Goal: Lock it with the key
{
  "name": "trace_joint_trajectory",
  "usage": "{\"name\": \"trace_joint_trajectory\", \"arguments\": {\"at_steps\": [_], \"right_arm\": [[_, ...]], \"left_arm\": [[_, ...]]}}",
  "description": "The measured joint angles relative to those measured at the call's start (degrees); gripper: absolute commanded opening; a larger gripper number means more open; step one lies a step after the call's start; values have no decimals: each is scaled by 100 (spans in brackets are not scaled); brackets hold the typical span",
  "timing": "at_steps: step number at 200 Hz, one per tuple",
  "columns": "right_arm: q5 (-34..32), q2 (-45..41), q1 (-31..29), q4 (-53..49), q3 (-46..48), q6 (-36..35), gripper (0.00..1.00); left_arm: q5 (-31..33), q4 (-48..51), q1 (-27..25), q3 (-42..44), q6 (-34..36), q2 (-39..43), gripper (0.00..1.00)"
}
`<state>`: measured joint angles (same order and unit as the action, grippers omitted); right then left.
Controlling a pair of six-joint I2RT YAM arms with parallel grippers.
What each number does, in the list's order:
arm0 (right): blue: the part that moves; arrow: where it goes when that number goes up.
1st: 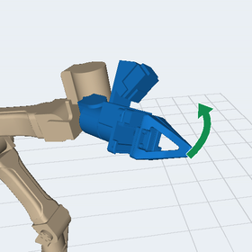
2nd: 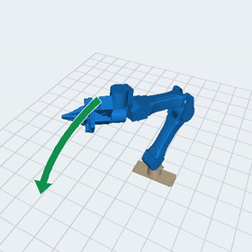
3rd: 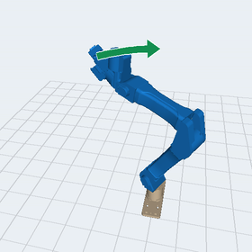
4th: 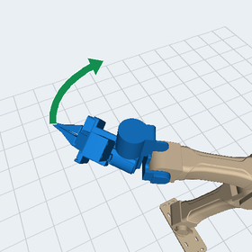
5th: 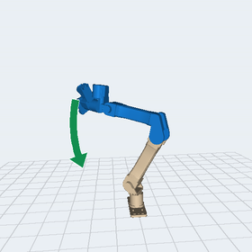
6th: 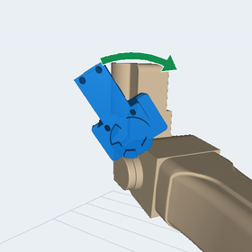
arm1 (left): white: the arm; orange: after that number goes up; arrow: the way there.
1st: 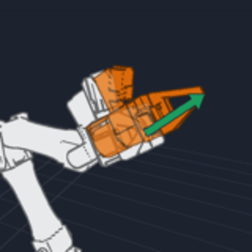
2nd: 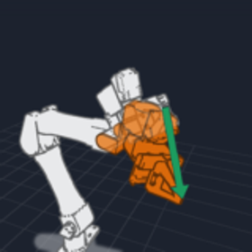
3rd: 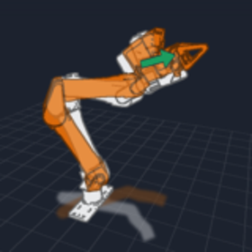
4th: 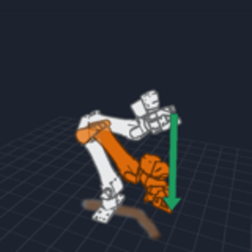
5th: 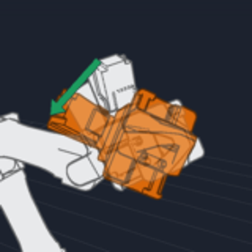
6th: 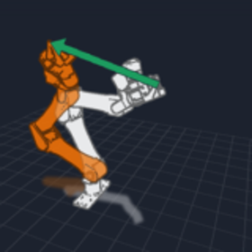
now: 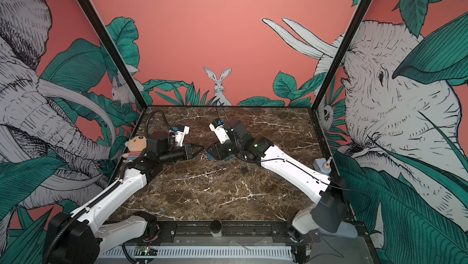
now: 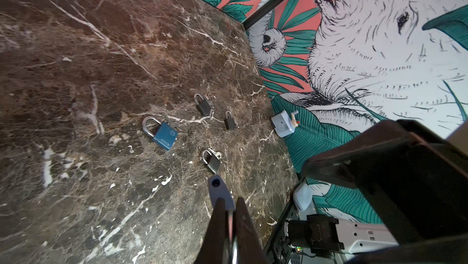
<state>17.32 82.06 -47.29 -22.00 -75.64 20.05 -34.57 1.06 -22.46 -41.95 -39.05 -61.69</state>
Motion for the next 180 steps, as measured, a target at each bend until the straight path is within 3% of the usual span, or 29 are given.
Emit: {"name": "trace_joint_trajectory", "arguments": {"at_steps": [42, 86, 131, 180], "right_arm": [[640, -765, 592, 1003, 1043, 439, 56], [1447, -765, 994, 2361, 1912, 994, 55], [1941, -457, 951, 2874, 1941, 824, 53], [1921, -343, 693, 3025, 1849, 326, 54]], "left_arm": [[358, -9, 0, -2, -177, 278, 0], [549, -22, 0, -136, -581, 284, 0], [660, -278, 0, -365, -1091, 284, 0], [739, -415, -107, -643, -1504, 212, 0]]}}
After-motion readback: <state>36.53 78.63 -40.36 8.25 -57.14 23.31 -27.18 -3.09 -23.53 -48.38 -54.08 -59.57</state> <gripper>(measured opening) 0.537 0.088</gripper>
